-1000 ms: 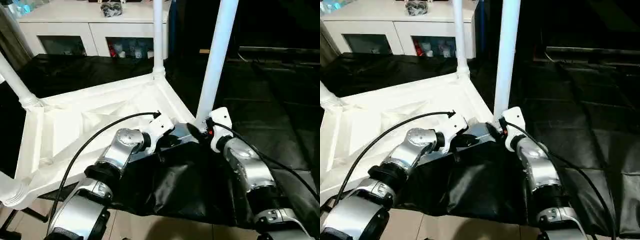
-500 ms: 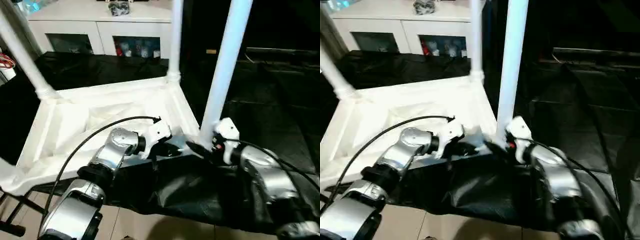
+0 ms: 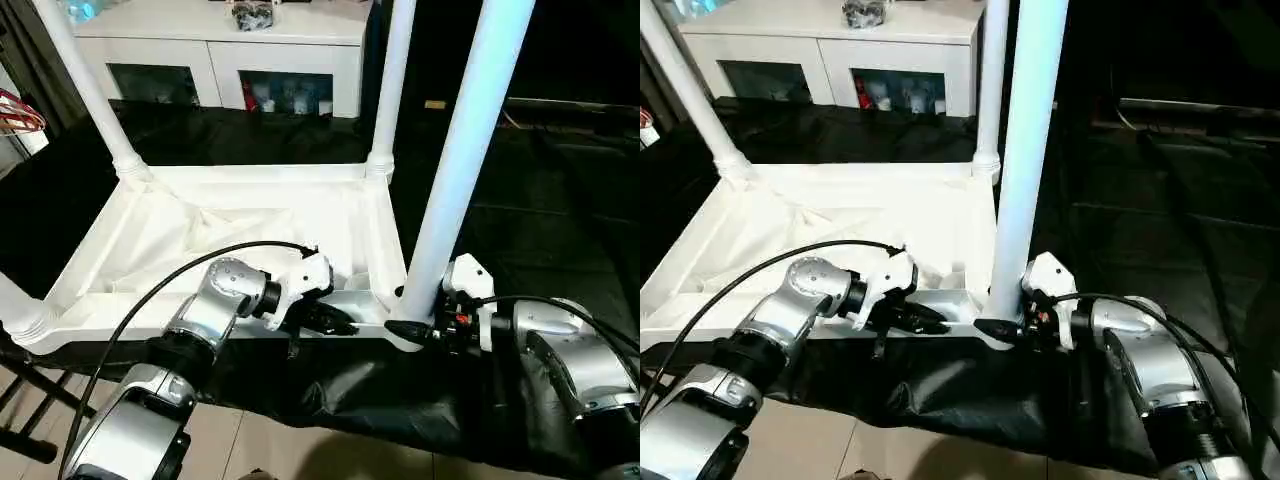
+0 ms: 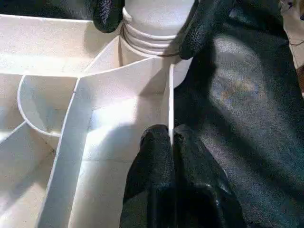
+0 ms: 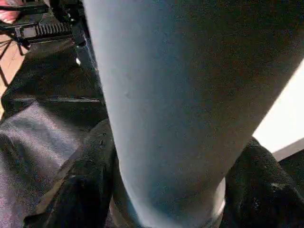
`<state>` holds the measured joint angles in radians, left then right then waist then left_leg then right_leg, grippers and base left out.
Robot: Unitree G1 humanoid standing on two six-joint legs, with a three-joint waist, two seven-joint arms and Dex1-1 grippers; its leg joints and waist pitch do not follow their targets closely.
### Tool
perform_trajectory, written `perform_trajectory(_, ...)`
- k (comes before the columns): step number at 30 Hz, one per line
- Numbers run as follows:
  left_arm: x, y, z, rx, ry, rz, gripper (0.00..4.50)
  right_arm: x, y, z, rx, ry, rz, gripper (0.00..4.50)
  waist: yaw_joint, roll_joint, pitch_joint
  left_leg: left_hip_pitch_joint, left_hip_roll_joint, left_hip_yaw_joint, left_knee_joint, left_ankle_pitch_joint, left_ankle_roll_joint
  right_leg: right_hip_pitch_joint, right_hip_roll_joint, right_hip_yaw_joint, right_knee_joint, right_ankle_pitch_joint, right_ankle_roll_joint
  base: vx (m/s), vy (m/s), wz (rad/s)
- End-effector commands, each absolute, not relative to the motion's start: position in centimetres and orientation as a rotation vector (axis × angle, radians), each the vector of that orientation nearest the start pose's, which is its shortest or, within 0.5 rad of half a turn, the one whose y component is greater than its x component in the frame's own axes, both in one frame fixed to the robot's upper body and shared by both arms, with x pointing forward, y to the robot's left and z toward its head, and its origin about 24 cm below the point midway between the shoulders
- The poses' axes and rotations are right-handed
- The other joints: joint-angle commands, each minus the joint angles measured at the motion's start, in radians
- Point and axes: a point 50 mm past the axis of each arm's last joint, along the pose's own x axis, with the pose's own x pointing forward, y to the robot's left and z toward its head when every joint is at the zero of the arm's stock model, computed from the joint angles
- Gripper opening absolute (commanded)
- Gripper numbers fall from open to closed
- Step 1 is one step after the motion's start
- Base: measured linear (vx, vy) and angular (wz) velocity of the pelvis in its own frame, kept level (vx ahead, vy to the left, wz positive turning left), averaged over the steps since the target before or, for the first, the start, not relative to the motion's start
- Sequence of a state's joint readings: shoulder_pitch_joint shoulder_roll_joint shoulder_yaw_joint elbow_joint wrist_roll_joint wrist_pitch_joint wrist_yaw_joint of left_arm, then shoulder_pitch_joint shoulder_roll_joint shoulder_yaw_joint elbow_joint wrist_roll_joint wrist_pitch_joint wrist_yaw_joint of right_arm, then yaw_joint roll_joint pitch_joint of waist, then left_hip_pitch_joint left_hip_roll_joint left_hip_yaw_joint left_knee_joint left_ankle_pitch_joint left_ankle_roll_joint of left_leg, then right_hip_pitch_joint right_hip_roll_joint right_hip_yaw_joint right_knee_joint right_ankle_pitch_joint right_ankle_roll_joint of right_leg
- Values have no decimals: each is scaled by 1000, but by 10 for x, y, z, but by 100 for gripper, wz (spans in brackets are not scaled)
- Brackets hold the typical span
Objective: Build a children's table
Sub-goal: Rotate leg to tighten
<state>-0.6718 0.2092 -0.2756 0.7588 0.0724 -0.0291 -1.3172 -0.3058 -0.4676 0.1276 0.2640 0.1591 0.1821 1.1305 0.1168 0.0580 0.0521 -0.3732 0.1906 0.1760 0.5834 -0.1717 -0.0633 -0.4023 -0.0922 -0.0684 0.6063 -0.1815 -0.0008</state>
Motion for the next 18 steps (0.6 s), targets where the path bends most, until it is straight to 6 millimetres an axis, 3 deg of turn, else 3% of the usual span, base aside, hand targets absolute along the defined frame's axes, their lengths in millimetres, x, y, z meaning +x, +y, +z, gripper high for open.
perform_trajectory(1,320,71,67,368,247,-1551,0,262,-145,42,-188,373,1360,269,-2,-21,-64,7,38,-8,-66,-235,77,52,-55,40,-82,-257,-223,0,0,0)
perform_trajectory(6,325,66,68,367,222,-1474,0,270,-138,40,-183,333,1264,266,-4,-22,-64,5,35,-8,-66,-233,72,51,-56,39,-85,-273,-214,0,0,0)
perform_trajectory(9,331,58,69,345,205,-1369,0,291,-136,32,-181,333,1001,265,-15,-20,-61,6,33,-10,-70,-256,46,43,-55,38,-87,-321,-204,0,0,0)
perform_trajectory(11,334,54,70,334,197,-1329,0,300,-136,27,-178,351,877,265,-28,-24,-60,7,30,-14,-74,-281,23,47,-55,35,-92,-373,-185,0,0,0)
perform_trajectory(15,341,40,73,355,168,-1201,0,321,-128,22,-110,352,610,265,-44,-20,-63,9,28,-13,-72,-278,23,45,-53,40,-90,-319,-193,0,0,0)
perform_trajectory(17,342,39,74,362,164,-1185,0,323,-126,22,-101,351,585,265,-46,-20,-65,8,26,-11,-70,-255,24,47,-52,40,-87,-276,-202,0,0,0)
perform_trajectory(18,342,30,75,319,158,-1160,0,328,-116,23,-93,345,546,265,-46,-19,-68,7,26,-9,-66,-235,34,50,-52,41,-84,-237,-209,0,0,0)
